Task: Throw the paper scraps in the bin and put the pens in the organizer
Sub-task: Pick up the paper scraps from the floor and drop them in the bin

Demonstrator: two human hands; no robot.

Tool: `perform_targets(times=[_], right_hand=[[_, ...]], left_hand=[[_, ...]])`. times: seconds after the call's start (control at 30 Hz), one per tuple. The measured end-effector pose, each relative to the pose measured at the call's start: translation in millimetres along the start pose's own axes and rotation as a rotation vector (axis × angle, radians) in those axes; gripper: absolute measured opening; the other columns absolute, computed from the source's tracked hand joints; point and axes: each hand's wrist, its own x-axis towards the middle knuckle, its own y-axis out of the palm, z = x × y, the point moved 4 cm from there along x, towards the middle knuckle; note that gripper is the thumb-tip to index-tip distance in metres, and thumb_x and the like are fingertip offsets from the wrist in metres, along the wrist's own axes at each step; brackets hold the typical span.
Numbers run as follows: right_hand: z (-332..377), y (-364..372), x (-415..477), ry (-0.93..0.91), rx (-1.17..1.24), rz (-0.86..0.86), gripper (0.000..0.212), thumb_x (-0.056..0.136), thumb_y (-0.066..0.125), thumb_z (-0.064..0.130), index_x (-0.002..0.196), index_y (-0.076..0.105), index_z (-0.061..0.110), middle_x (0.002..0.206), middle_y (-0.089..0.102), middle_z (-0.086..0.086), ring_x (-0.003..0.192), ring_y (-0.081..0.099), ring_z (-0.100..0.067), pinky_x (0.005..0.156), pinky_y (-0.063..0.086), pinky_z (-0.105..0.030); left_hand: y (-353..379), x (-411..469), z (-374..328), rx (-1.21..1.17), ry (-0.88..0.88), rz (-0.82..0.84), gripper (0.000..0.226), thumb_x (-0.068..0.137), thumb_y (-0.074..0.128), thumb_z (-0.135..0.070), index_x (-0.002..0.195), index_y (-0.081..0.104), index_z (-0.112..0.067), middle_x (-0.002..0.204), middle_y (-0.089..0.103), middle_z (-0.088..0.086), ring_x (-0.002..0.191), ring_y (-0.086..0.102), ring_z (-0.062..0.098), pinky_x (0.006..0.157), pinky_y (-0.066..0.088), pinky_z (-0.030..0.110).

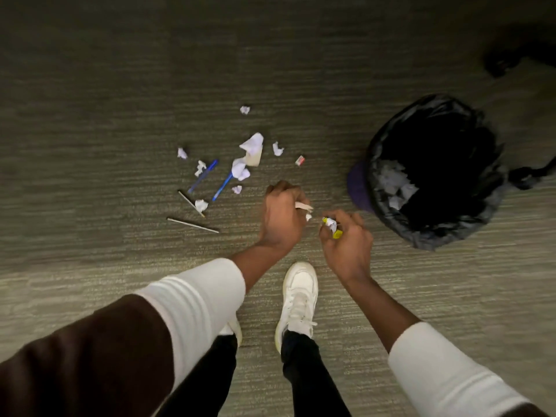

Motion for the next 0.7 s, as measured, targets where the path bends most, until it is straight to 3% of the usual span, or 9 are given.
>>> perform_targets(times=[0.07, 0.13, 0.23, 0.37, 0.47, 0.53, 0.6, 0.7], right_hand=[[4.2, -34.6, 4.7, -0.006, 0.016, -0.082, 0.027, 0.086, 0.076, 0.010, 0.111, 0.077, 0.019, 0.097, 0.064, -0.009, 0.082, 0.065, -0.027, 0.071, 0.033, -0.021], [-0.3, -67.1, 12.6, 0.019, 0.045, -0.163, 0.031, 0.086, 0.076, 0.010, 0.115, 0.078, 0.020, 0.101, 0.067, -0.012, 0.087, 0.065, -0.026, 0.074, 0.037, -0.021], [-20.0, -110.7, 27.0, 0.105, 0.098, -0.255, 0.031, 0.088, 0.075, 0.020, 0.119, 0.077, 0.021, 0.107, 0.074, -0.013, 0.098, 0.069, -0.029, 0.086, 0.051, -0.033], [-65.1, -134.6, 57.9, 0.380, 0.230, -0.289, 0.035, 0.084, 0.066, 0.037, 0.117, 0.073, 0.032, 0.105, 0.078, 0.002, 0.103, 0.074, -0.023, 0.095, 0.060, -0.045], [-110.1, -134.9, 79.1, 0.413, 0.259, -0.305, 0.044, 0.079, 0.058, 0.052, 0.120, 0.067, 0.040, 0.099, 0.078, 0.005, 0.102, 0.075, -0.024, 0.093, 0.062, -0.052], [-116.0, -135.9, 81.8, 0.396, 0.231, -0.306, 0.041, 0.084, 0.053, 0.045, 0.122, 0.066, 0.036, 0.102, 0.076, -0.002, 0.102, 0.074, -0.025, 0.092, 0.062, -0.052], [-91.0, -139.9, 73.5, 0.361, 0.218, -0.323, 0.040, 0.088, 0.053, 0.029, 0.125, 0.067, 0.027, 0.112, 0.074, -0.009, 0.105, 0.072, -0.024, 0.095, 0.060, -0.051], [-59.6, -138.8, 56.7, 0.157, 0.220, -0.378, 0.037, 0.090, 0.057, 0.012, 0.126, 0.065, 0.016, 0.125, 0.066, -0.011, 0.103, 0.071, -0.019, 0.096, 0.059, -0.039]], left_hand=[[4.8, 8.7, -36.2, -0.089, -0.032, -0.019, 0.018, 0.072, 0.073, 0.000, 0.077, 0.076, -0.017, 0.084, 0.071, 0.001, 0.078, 0.066, 0.021, 0.074, 0.053, 0.033], [10.8, 14.0, -71.0, -0.169, -0.052, 0.003, 0.017, 0.072, 0.072, -0.001, 0.078, 0.077, -0.017, 0.080, 0.075, -0.002, 0.075, 0.068, 0.017, 0.072, 0.054, 0.033], [31.9, 18.7, -112.9, -0.242, -0.091, 0.044, 0.015, 0.075, 0.072, 0.000, 0.080, 0.077, -0.014, 0.078, 0.077, -0.002, 0.075, 0.071, 0.018, 0.073, 0.057, 0.034], [67.4, 25.4, -145.4, -0.289, -0.198, 0.089, 0.007, 0.082, 0.073, -0.008, 0.082, 0.078, -0.012, 0.086, 0.079, 0.006, 0.088, 0.074, 0.027, 0.081, 0.059, 0.036], [90.0, 36.3, -158.7, -0.283, -0.227, 0.160, 0.019, 0.090, 0.072, -0.022, 0.105, 0.079, -0.013, 0.107, 0.079, 0.013, 0.108, 0.071, 0.034, 0.091, 0.057, 0.037], [101.4, 40.4, -164.5, -0.290, -0.201, 0.242, 0.039, 0.095, 0.069, -0.027, 0.131, 0.068, -0.012, 0.129, 0.072, 0.014, 0.123, 0.065, 0.035, 0.101, 0.055, 0.038], [102.9, 39.0, -166.5, -0.289, -0.130, 0.280, 0.046, 0.097, 0.068, -0.026, 0.140, 0.061, -0.011, 0.139, 0.066, 0.013, 0.128, 0.061, 0.033, 0.105, 0.053, 0.040], [91.3, 31.7, -151.3, -0.230, -0.011, 0.190, 0.023, 0.095, 0.068, -0.027, 0.114, 0.073, -0.016, 0.118, 0.072, 0.008, 0.106, 0.069, 0.029, 0.087, 0.059, 0.039]])
